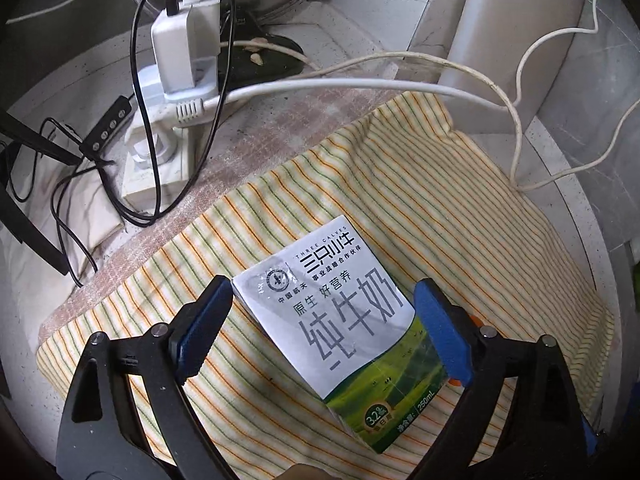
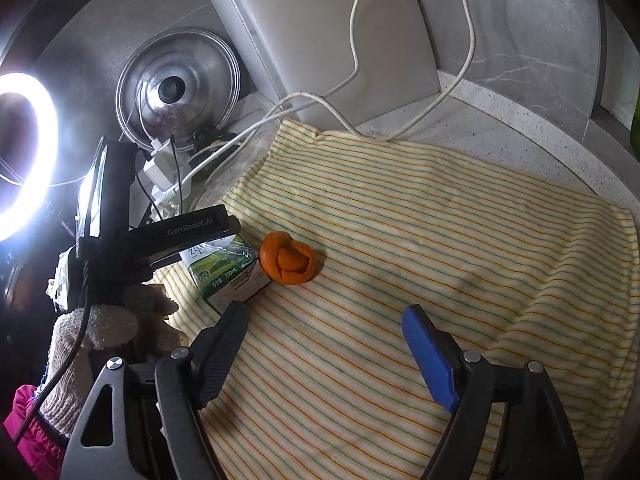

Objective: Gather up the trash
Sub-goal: 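Grasp the milk carton with the left tool while the right tool grasps the orange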

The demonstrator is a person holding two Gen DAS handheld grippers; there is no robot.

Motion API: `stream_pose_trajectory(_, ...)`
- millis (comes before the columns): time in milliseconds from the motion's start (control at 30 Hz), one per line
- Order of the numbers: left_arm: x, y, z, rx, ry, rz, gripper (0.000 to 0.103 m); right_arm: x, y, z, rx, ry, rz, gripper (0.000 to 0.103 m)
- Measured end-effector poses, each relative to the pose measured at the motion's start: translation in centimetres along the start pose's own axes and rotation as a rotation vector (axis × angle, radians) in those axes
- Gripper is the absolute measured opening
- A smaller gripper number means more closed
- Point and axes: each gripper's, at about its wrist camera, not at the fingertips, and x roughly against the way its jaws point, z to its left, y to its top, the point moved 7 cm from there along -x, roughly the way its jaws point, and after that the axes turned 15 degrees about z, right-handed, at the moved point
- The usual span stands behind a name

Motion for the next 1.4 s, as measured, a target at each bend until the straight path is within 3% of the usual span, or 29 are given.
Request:
stream_pose_trajectory(100,-1.0,0.0,-0.2,-0.008,-0.016,0.042,0.098,-0.8,0.4,0.0,0.010,-0.020,0.010,0.079)
stream_pose_trajectory(300,-1.7,0.1,-1.4,-0.127,-0.031,0.061,0.098,-2.5,0.7,-0.2,-0.012,-0.021,0.042,0.074)
stream_pose_trajectory(400,-1.7,0.0,-1.0,-0.159,-0.070,0.084,0.096,-3.0,0.8,0.1,-0.014,-0.020,0.051,0.072)
stream_pose_trajectory(800,0.9,-2.5,3.1,-0.361,-0.043,0.101,0.094,-6.2,3.1,2.0,-0.027,0.019,0.073,0.071)
stream_pose_trajectory(1100,1.0,-3.9,3.4,-0.375,-0.061,0.120,0.094,-9.5,4.3,3.9,-0.027,0.044,0.095,0.069)
stream_pose_trajectory(1233,0.7,-5.2,2.5,-0.387,-0.064,0.118,0.095,-9.8,4.4,4.7,-0.023,0.108,0.109,0.044)
stream_pose_trajectory(1400,0.6,-5.9,2.3,-0.386,-0.082,0.118,0.092,-9.6,4.4,5.2,-0.010,0.096,0.096,0.032)
